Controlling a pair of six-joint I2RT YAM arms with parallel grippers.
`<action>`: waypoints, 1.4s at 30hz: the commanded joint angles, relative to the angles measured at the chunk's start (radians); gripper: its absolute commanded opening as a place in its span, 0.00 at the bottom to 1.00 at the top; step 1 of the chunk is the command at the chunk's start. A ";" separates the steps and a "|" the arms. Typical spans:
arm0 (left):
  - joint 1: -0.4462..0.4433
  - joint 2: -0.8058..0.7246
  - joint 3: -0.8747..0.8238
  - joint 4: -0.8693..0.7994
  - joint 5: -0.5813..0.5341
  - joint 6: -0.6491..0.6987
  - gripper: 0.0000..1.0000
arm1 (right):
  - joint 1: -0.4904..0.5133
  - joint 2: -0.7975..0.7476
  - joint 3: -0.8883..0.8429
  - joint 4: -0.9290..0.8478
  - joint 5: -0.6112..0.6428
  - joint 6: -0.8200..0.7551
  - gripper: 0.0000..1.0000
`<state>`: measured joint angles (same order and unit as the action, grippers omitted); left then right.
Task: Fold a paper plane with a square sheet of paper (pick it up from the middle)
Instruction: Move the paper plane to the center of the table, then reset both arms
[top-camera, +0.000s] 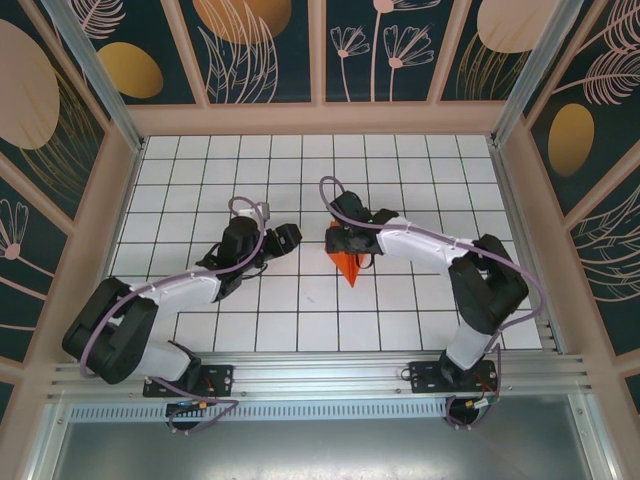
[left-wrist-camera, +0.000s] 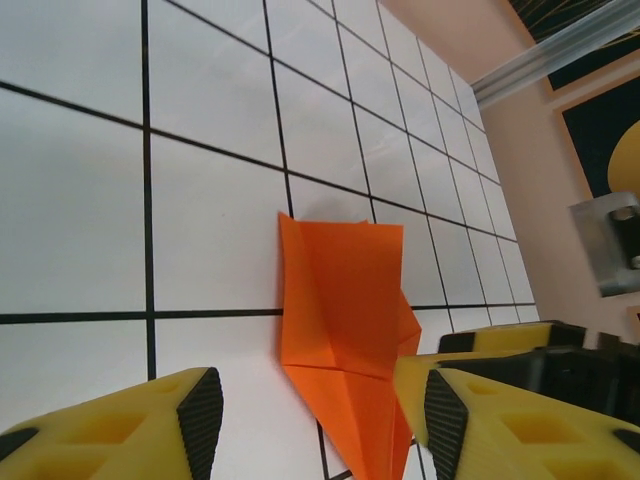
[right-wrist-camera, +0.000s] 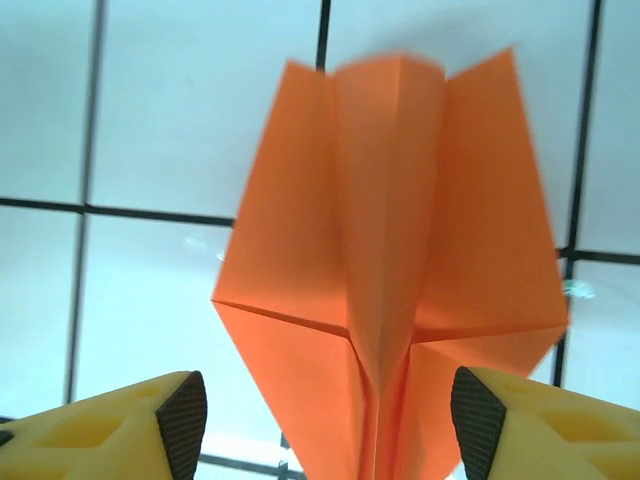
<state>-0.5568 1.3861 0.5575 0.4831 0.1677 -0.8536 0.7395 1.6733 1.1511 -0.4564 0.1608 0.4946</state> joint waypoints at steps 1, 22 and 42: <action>-0.004 -0.076 0.011 -0.055 -0.082 0.053 0.59 | 0.007 -0.102 0.036 -0.059 0.080 -0.018 0.69; 0.001 -0.557 -0.139 -0.315 -0.818 0.466 0.99 | -0.335 -0.707 -0.559 0.468 0.625 -0.180 0.87; 0.338 -0.447 -0.224 -0.170 -0.716 0.568 0.99 | -0.692 -0.365 -0.850 1.216 0.143 -0.389 0.89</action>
<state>-0.2443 0.9340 0.3439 0.2409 -0.5697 -0.3260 0.0624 1.2842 0.3168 0.5838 0.3710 0.1532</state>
